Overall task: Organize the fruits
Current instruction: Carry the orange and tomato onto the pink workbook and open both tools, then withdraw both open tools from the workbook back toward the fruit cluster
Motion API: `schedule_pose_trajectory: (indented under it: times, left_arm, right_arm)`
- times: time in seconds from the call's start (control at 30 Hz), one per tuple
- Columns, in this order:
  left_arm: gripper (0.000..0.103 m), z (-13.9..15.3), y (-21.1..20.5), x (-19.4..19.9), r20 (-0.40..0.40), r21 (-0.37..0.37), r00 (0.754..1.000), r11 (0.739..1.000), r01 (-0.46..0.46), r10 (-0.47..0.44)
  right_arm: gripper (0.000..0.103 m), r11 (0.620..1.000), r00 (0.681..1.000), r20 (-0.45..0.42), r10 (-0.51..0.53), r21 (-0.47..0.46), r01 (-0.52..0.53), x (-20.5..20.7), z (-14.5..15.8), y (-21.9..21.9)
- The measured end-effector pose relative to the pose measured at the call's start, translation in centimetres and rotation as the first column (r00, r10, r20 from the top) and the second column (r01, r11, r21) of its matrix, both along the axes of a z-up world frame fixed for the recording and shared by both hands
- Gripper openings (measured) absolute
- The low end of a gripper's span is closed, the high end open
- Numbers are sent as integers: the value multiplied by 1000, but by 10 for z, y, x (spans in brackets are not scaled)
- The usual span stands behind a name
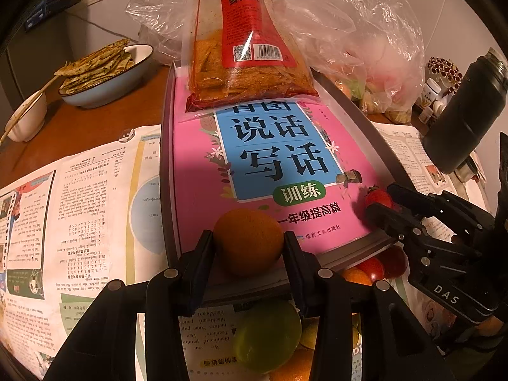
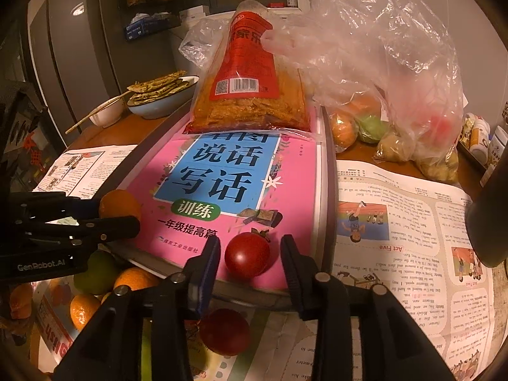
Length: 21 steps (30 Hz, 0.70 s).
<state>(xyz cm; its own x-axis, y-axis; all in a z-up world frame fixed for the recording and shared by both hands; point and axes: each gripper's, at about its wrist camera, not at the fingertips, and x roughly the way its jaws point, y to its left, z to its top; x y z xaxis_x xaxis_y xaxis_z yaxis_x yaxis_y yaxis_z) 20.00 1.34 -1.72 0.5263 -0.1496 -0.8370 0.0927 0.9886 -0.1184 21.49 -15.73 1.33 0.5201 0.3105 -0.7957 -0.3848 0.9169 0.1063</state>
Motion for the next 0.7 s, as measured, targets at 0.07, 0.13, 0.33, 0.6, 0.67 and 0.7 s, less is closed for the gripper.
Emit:
schedule_pose_trajectory:
  times: [0.07,0.13,0.33,0.6,0.67,0.7]
  left_arm:
    - [45,0,0,0,0,3,1000,1000,0,0]
    - [45,0,-1,-1,0,5,1000,1000,0,0]
    - [46,4,1,-3,8,4,1000,1000,0,0]
    - [55,10,2,-7,18,7,1000,1000,-8,8]
    - [57,10,2,-8,19,11,1000,1000,-12,12]
    - [57,10,2,-8,18,13,1000,1000,-12,12]
  right_arm:
    - [41,1000,1000,3,-2,-2,2,-1,1,-1]
    - [41,1000,1000,7,-4,5,4,-2,3,-1]
    - [43,1000,1000,20,-12,18,11,-6,7,-4]
    - [45,999,999,30,-24,29,24,-11,12,-8]
    - [49,999,999,30,-26,32,25,-12,13,-8]
    - [50,999,999,32,-28,33,27,-12,14,-9]
